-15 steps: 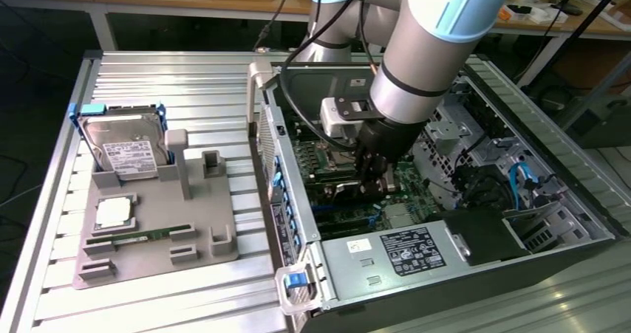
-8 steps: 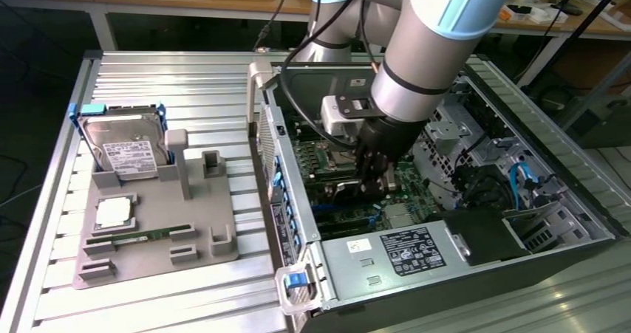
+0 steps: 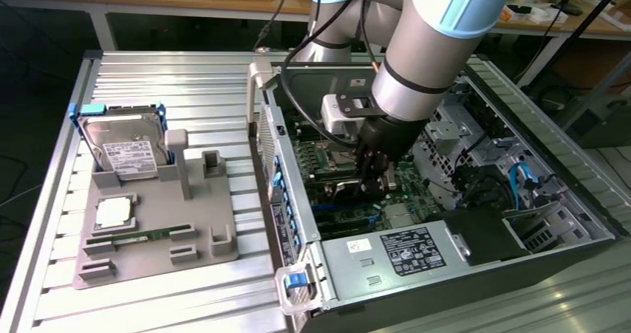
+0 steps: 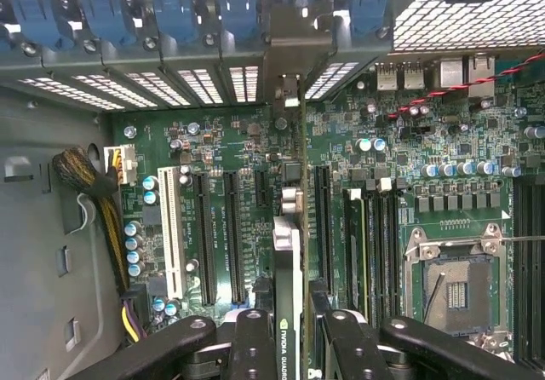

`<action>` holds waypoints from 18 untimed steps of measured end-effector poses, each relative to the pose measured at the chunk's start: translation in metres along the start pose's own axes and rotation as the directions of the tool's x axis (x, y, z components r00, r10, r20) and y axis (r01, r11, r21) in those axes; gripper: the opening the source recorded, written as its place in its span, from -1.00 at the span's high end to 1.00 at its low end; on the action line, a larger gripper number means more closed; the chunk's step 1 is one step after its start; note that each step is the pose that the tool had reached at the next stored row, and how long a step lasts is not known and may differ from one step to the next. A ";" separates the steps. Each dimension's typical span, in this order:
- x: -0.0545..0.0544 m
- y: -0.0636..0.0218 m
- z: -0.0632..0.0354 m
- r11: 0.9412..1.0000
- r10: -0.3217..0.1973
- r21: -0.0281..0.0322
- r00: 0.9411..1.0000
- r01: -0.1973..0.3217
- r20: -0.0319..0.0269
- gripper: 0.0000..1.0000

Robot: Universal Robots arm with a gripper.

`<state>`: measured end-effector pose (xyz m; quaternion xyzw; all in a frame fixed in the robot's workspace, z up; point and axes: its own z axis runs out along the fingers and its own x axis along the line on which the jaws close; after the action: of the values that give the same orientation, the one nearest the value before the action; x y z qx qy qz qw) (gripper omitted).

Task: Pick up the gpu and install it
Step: 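Insert the gpu into the slot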

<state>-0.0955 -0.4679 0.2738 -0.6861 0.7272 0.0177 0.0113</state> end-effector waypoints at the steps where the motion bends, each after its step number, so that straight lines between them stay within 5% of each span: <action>1: 0.000 0.0000 0.0001 1.000 0.000 0.000 1.000 0.000 0.000 0.47; 18: 0.000 -0.0002 0.0057 1.000 -0.011 0.000 1.000 0.011 0.000 0.47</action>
<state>-0.0954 -0.4679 0.2681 -0.6899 0.7236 0.0179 0.0113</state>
